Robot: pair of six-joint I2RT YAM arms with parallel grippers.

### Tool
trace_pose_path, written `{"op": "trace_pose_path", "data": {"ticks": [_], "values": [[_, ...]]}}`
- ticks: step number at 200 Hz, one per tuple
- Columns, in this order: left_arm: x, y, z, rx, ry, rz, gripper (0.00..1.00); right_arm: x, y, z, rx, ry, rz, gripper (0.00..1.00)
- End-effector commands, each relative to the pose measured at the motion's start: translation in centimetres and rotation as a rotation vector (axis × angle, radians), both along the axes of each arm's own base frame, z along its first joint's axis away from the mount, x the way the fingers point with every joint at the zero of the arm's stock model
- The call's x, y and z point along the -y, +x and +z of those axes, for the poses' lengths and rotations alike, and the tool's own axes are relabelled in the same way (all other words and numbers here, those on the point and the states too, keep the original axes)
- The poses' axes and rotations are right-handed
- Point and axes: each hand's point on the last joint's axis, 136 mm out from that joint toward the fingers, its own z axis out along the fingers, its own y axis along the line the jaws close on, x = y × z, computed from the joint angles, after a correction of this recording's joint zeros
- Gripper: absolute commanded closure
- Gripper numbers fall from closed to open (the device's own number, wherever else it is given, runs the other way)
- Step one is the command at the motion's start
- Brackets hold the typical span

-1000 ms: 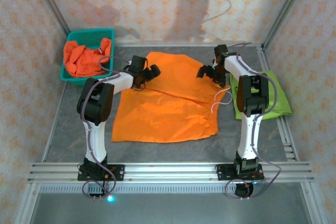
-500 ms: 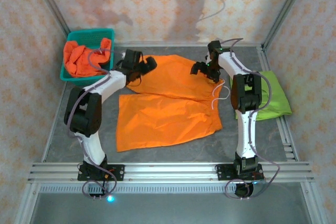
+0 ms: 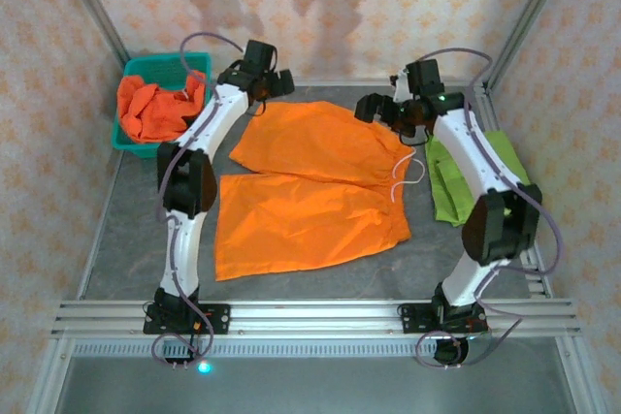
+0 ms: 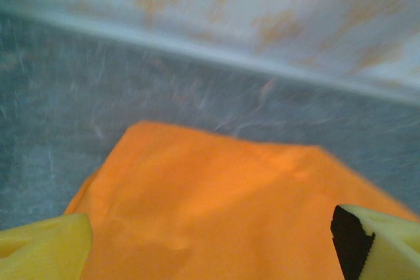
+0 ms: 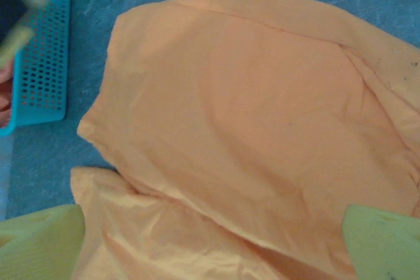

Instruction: Fold and stack the shorts

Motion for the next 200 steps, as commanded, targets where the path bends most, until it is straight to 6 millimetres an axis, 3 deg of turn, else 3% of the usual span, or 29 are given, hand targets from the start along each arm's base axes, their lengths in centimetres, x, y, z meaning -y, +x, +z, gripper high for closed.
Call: {"op": "trace_pose_path", "data": {"ticks": [1,35,90,119,152,200], "values": [[-1.5,-0.5,-3.8,-0.122,0.05,0.018,0.06,-0.1,-2.3,1.9,0.081,0.022,0.02,0.0],[-2.3,1.6,-5.9,-0.115,0.054,0.052,0.07,0.6,-7.3,2.7,0.142,0.06,0.015,0.0],[-3.5,3.9,-8.1,-0.118,0.004,0.068,0.07,2.3,-13.3,-0.7,0.128,0.082,-0.038,0.0],[-3.6,4.5,-9.3,-0.118,-0.006,0.059,0.07,2.9,-14.2,-2.2,0.105,0.042,-0.036,0.0],[-4.0,5.1,-10.2,-0.124,-0.058,0.07,0.1,2.8,-14.2,-1.8,0.114,0.04,-0.022,0.0],[-3.0,5.7,-11.1,-0.12,-0.14,0.062,0.14,2.9,-14.5,-2.6,0.095,0.033,-0.024,0.0]]}}
